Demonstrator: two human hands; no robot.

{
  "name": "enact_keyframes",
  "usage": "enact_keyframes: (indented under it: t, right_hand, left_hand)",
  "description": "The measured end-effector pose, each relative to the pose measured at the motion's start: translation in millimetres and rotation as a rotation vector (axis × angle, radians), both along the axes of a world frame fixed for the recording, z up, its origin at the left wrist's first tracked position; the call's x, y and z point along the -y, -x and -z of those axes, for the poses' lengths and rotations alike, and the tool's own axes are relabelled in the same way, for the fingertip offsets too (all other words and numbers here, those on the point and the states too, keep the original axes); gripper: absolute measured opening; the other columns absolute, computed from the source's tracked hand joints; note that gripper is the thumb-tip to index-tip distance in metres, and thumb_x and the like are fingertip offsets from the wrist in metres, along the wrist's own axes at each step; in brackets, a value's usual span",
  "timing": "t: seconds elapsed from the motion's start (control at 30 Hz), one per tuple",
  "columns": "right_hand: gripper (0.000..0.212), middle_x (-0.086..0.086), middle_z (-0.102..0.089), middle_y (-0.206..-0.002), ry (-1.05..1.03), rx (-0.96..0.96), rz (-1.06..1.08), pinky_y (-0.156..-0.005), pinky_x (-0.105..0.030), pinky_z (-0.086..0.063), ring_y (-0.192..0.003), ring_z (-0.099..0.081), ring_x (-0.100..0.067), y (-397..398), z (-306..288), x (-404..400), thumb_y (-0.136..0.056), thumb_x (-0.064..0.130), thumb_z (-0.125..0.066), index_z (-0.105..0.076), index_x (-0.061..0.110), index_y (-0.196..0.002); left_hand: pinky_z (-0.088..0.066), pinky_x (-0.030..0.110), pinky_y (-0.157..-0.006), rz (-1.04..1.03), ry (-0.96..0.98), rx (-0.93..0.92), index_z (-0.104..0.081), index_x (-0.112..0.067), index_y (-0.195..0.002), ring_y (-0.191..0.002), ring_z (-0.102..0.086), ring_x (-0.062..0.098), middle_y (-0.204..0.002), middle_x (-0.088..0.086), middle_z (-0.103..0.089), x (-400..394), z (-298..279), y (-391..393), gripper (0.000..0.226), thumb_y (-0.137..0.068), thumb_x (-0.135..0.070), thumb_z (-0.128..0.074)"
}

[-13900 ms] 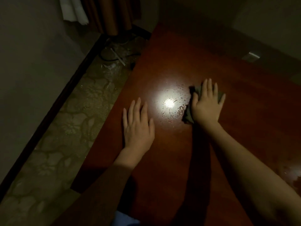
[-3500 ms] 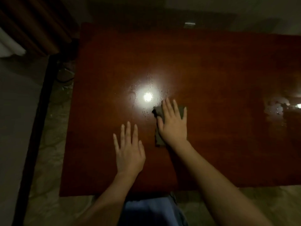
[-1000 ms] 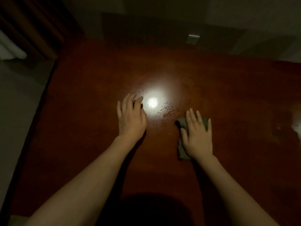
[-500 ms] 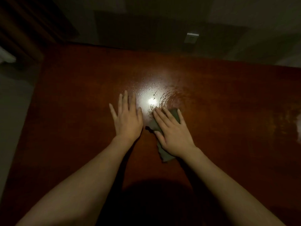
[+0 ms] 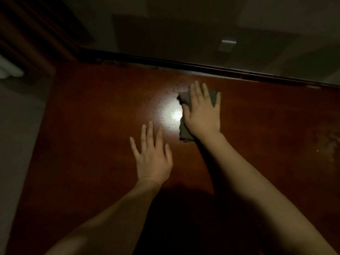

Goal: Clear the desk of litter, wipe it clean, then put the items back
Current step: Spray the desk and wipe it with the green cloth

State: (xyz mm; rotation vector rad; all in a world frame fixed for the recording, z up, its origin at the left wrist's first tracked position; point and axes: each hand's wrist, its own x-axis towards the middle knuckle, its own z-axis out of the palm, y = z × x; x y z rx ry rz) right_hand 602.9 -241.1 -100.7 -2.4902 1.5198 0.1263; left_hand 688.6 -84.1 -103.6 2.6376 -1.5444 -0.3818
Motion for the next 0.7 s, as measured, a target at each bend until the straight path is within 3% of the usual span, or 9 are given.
enact_keyframes:
  t: [0.1,0.17,0.3,0.4,0.47,0.57,0.7]
  right_hand:
    - [0.064,-0.003,-0.026,-0.156,-0.037,0.020,-0.265,-0.115,-0.056,-0.008,-0.145,-0.021,-0.022,21,-3,-38,-0.095,0.047,-0.021,-0.026,0.014,-0.150]
    - [0.063,-0.002,-0.028,-0.154,-0.059,-0.008,-0.297,-0.114,-0.056,-0.013,-0.144,-0.023,-0.021,57,-2,-48,-0.095,0.048,-0.022,-0.024,0.016,-0.149]
    - [0.065,0.000,-0.012,-0.159,-0.049,-0.050,0.096,-0.116,-0.051,-0.003,-0.146,-0.006,-0.016,108,-6,-10,-0.095,0.048,-0.017,-0.013,0.017,-0.152]
    - [0.061,0.000,-0.005,-0.161,-0.035,-0.067,0.313,-0.118,-0.052,0.002,-0.148,0.000,-0.018,92,-7,37,-0.100,0.043,-0.023,-0.008,0.017,-0.153]
    - [0.061,0.000,-0.004,-0.161,-0.034,-0.041,0.342,-0.117,-0.054,0.002,-0.148,0.001,-0.019,62,-7,62,-0.100,0.043,-0.023,-0.008,0.017,-0.153]
    - [0.060,0.000,-0.005,-0.161,-0.029,-0.026,0.132,-0.115,-0.054,0.004,-0.148,0.000,-0.019,15,-6,65,-0.100,0.044,-0.022,-0.008,0.018,-0.153]
    - [0.062,0.001,-0.016,-0.159,0.000,-0.003,-0.249,-0.115,-0.054,0.001,-0.147,-0.010,-0.020,-2,0,-1,-0.097,0.045,-0.022,-0.017,0.019,-0.152]
  left_hand:
    - [0.004,0.050,-0.114,0.006,0.009,0.009,-0.026,-0.019,-0.148,-0.145,-0.006,0.019,-0.157,0.006,-0.018,-1,4,0,0.059,-0.093,-0.040,-0.024]
    - [0.005,0.049,-0.114,0.003,0.020,0.010,-0.022,-0.020,-0.149,-0.145,-0.003,0.018,-0.158,0.006,-0.017,-1,5,-1,0.060,-0.093,-0.041,-0.023]
    - [0.003,0.049,-0.113,0.001,0.040,0.000,-0.026,-0.017,-0.148,-0.144,-0.005,0.019,-0.156,0.007,-0.021,1,4,-1,0.060,-0.092,-0.039,-0.027]
    - [-0.001,0.051,-0.112,0.001,0.063,0.008,-0.028,-0.018,-0.146,-0.144,-0.010,0.021,-0.155,0.009,-0.025,1,6,-1,0.059,-0.090,-0.038,-0.030]
    - [-0.001,0.051,-0.112,0.001,0.066,0.011,-0.026,-0.019,-0.145,-0.144,-0.010,0.021,-0.155,0.009,-0.026,1,6,-2,0.059,-0.090,-0.038,-0.029]
    - [0.001,0.050,-0.113,0.003,0.056,0.004,-0.028,-0.018,-0.146,-0.144,-0.009,0.019,-0.155,0.008,-0.025,1,4,-1,0.059,-0.090,-0.038,-0.028]
    - [0.004,0.049,-0.113,-0.002,0.024,0.022,-0.030,-0.018,-0.146,-0.144,-0.005,0.019,-0.156,0.008,-0.023,0,4,0,0.059,-0.091,-0.039,-0.026]
